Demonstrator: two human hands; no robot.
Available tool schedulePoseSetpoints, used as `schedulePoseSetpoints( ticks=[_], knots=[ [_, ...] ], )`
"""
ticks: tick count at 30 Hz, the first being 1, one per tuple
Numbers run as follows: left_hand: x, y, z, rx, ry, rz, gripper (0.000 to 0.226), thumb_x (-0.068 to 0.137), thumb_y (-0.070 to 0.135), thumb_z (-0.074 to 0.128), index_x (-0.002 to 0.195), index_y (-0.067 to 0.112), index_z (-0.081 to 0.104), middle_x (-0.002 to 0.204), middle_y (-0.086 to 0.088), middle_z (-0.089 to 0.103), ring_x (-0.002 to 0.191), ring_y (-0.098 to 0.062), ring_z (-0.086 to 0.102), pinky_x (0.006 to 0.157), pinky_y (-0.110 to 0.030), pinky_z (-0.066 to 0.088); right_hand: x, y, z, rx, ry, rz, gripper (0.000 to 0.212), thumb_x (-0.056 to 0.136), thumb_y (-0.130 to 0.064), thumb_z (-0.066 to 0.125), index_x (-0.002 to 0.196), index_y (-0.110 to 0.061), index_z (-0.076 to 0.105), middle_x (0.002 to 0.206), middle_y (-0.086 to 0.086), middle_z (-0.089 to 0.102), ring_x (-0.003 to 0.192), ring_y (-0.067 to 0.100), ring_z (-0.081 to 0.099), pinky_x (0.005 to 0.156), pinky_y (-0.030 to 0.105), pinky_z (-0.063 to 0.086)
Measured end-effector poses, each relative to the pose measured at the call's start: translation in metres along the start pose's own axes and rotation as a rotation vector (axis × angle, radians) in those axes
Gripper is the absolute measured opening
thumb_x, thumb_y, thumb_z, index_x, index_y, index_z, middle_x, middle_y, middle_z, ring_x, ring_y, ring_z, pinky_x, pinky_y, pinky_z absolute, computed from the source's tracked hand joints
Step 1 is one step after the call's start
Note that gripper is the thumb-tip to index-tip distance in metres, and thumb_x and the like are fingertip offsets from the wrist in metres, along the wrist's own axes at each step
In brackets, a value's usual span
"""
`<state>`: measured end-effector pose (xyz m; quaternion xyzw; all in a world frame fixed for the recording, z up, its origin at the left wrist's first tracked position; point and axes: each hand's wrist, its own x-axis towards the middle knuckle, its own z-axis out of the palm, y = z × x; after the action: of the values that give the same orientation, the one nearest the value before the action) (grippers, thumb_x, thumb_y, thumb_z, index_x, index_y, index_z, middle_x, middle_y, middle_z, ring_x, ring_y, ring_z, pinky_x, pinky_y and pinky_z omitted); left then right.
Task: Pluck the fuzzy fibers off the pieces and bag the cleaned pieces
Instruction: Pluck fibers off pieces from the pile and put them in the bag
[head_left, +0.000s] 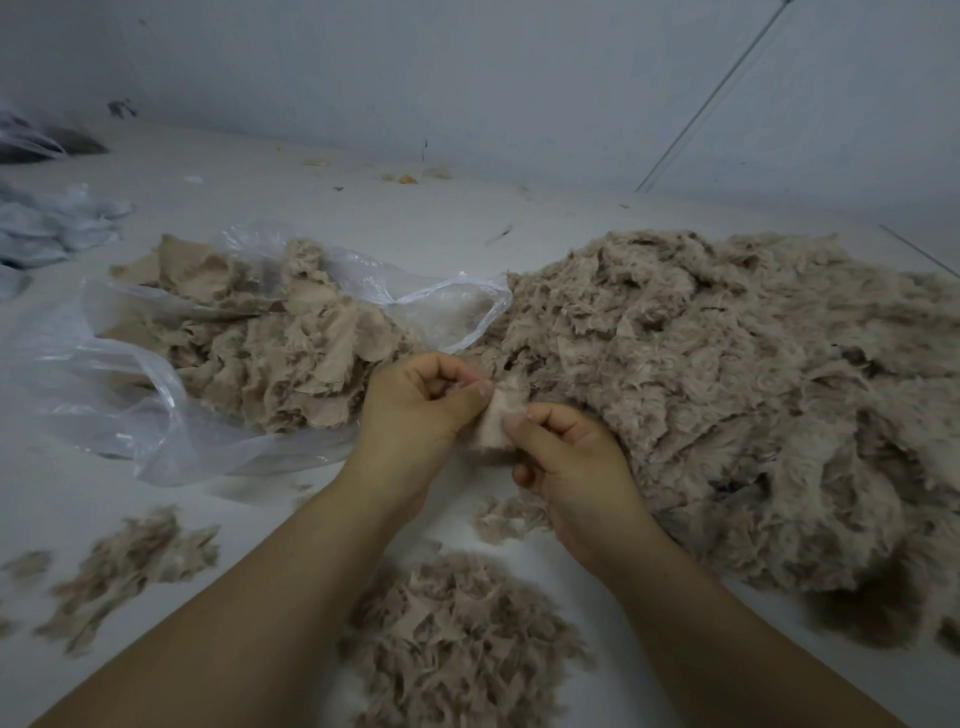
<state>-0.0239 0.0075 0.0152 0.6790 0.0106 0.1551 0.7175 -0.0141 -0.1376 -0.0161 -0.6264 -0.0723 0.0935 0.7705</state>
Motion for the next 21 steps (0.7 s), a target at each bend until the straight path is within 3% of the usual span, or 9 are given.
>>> schedulePoseSetpoints(
  ticks=[3,7,11,17,19,21],
  knots=[
    [0.001,0.002,-0.003,-0.018,-0.08,-0.072,0.005,0.074,0.009,0.067,0.07,0.011,0.064,0.061,-0.005,0.056,0.051,-0.016,0.046,0.048,-0.023,0.037,0.0,0.0,-0.001,0.006,0.008,-0.006,0.022,0.092,-0.018,0.067,0.07,-0.02,0.068,0.077,0.011,0.059,0.066,0.019,0.054,0.055,0.023,0.046],
    [0.0,0.002,-0.001,-0.037,-0.206,-0.111,0.006,0.081,0.017,0.074,0.077,0.014,0.071,0.055,0.005,0.061,0.043,-0.007,0.049,0.041,-0.019,0.039,-0.003,-0.003,0.002,-0.018,-0.026,0.003,0.017,0.085,-0.026,0.068,0.068,-0.021,0.068,0.077,0.012,0.061,0.07,0.024,0.053,0.062,0.03,0.048],
    [0.003,-0.003,0.0,-0.044,-0.084,-0.098,0.015,0.085,0.003,0.07,0.07,0.005,0.07,0.057,-0.004,0.066,0.047,-0.011,0.056,0.044,-0.02,0.043,-0.003,-0.003,0.001,-0.026,-0.026,0.007,0.031,0.094,-0.015,0.064,0.064,-0.023,0.069,0.074,0.007,0.065,0.064,0.015,0.054,0.06,0.026,0.048],
    [0.013,-0.009,-0.008,-0.062,0.144,-0.085,0.029,0.091,0.003,0.063,0.063,0.009,0.061,0.048,-0.001,0.051,0.042,-0.011,0.044,0.044,-0.021,0.041,-0.001,-0.003,0.001,0.094,0.052,0.039,0.037,0.096,-0.011,0.06,0.061,-0.022,0.069,0.07,0.005,0.063,0.059,0.011,0.054,0.054,0.021,0.047],
    [0.017,-0.009,-0.017,-0.056,0.088,-0.091,0.038,0.094,0.008,0.061,0.057,0.01,0.053,0.045,-0.003,0.042,0.042,-0.017,0.041,0.048,-0.026,0.04,-0.001,-0.003,0.001,0.163,0.071,0.054,0.037,0.096,-0.011,0.059,0.061,-0.021,0.068,0.065,0.003,0.06,0.056,0.01,0.053,0.052,0.02,0.047],
    [0.018,-0.008,-0.023,-0.068,-0.07,-0.134,0.046,0.093,0.015,0.061,0.05,0.012,0.047,0.042,-0.005,0.032,0.041,-0.021,0.039,0.05,-0.029,0.033,-0.001,-0.003,0.001,0.192,0.088,0.056,0.038,0.096,-0.011,0.059,0.06,-0.021,0.065,0.06,0.001,0.056,0.053,0.009,0.051,0.052,0.02,0.047]
  ],
)
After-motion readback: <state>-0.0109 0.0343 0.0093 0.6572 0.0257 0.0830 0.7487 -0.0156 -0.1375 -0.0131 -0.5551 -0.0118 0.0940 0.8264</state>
